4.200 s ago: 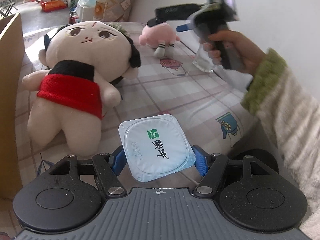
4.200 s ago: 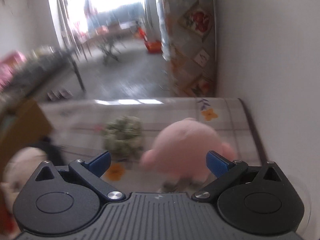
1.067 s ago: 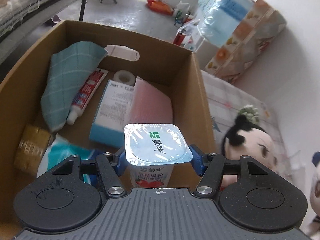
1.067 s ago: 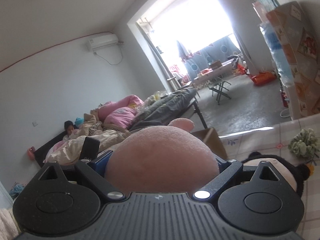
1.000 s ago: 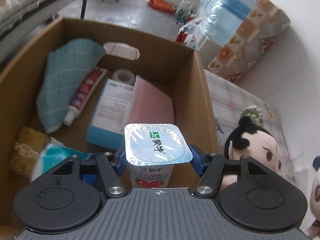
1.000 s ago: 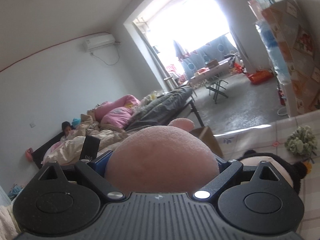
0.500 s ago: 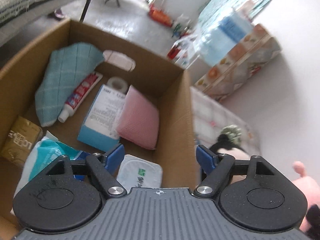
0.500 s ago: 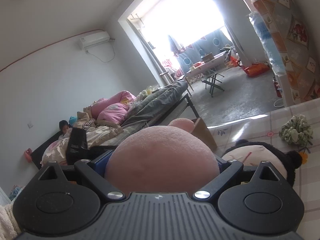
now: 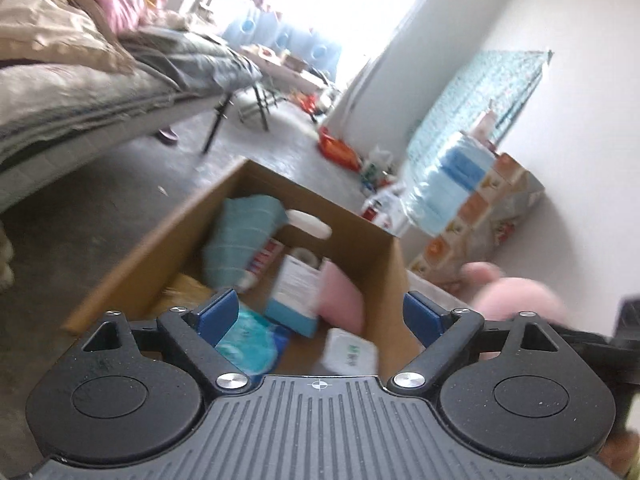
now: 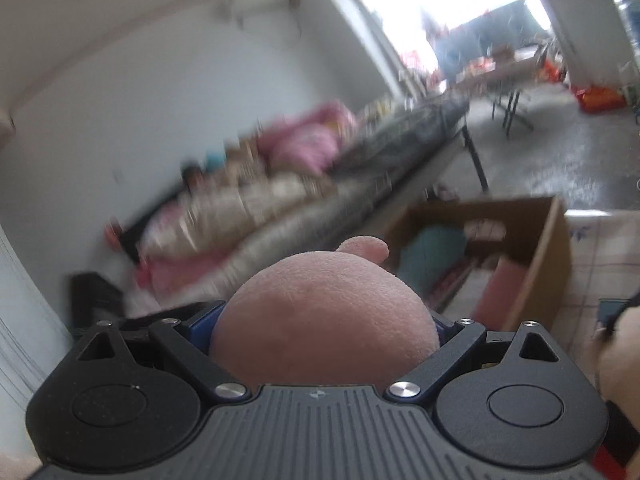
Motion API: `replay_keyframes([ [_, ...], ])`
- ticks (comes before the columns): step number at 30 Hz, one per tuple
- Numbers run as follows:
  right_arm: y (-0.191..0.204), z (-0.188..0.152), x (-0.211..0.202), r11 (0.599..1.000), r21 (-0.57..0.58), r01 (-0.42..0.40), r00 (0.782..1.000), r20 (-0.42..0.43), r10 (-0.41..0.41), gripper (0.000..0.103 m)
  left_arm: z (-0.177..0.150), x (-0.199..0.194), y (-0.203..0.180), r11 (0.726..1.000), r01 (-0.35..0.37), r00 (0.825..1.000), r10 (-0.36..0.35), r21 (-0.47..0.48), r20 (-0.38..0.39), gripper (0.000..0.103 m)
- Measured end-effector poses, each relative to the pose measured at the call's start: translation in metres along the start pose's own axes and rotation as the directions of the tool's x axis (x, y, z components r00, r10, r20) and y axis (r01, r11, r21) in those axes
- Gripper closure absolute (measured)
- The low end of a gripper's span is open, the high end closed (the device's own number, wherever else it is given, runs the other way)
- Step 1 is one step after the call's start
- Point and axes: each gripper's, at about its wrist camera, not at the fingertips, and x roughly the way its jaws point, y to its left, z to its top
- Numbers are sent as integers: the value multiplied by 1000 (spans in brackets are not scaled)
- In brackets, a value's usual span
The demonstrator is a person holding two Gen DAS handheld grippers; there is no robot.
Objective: Organize soft objects
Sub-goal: 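Carry the yogurt cup and pink pig toward the cardboard box with both grippers, then lower the yogurt cup and pink pig into the box and open both grippers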
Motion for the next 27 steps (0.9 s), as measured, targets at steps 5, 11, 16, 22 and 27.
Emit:
replay_keyframes([
  [5,12,-9,78,969,-182,169,955,-212,-207,6,-6,-8,23,1000,-20,999,20,-13,44,13],
  [11,23,-25,125,909,-344,235,851,-379,-363,6,-2,-4,41,1000,-18,996,19,-18,82,13],
  [16,22,-26,120,890,-377,256,844,-362,-396,8,-2,-3,53,1000,2,997,1,-31,77,13],
  [22,21,-7,129,923,-301,240,875,-344,-340,44,-1,-6,57,999,6,996,-3,-34,94,13],
  [27,27,-5,160,917,-336,213,865,-371,-337,52,-2,-4,58,1000,2,996,0,-28,90,13],
])
